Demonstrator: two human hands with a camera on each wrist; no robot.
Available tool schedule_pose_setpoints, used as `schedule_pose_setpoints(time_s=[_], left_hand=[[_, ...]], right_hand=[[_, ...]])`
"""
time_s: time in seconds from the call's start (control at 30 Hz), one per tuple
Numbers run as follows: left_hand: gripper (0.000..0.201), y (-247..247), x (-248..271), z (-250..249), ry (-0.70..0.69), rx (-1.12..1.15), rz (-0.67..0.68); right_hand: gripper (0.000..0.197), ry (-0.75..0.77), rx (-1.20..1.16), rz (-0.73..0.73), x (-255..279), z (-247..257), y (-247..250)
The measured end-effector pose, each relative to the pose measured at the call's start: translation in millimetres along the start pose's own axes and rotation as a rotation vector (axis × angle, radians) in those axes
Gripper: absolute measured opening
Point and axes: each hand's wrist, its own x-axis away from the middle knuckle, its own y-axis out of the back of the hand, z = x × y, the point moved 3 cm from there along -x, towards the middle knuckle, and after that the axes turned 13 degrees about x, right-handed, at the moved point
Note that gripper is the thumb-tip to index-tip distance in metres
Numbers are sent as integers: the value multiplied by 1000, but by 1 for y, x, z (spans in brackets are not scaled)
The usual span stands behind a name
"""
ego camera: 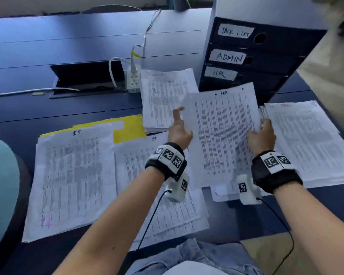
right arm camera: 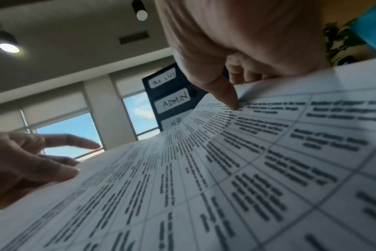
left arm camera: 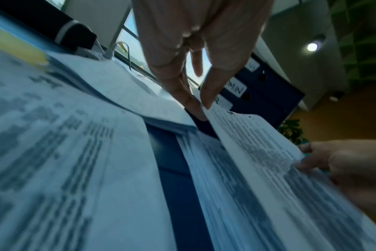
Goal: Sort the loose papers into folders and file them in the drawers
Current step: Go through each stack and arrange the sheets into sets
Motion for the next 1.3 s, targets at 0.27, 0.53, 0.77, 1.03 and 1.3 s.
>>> schedule_pose_setpoints(time_s=[0.27, 0.53, 0.77, 1.03, 1.3], left_hand=[[45, -71, -11, 38, 110, -410, 243], [51, -76, -8, 38, 108, -451, 279], [37, 1, -8, 33, 73, -466, 139], [85, 118, 6, 42, 254, -939, 23], [90, 144, 25, 67, 198, -1119, 219]], right_hand=[[59, 46, 317, 34, -34, -51, -5], [42, 340, 630, 383, -22, -52, -47], [41, 383, 473, 396, 0, -6, -52], [42, 662, 302, 577, 82, 68, -94], [54, 688, 521, 614, 134, 75, -139]])
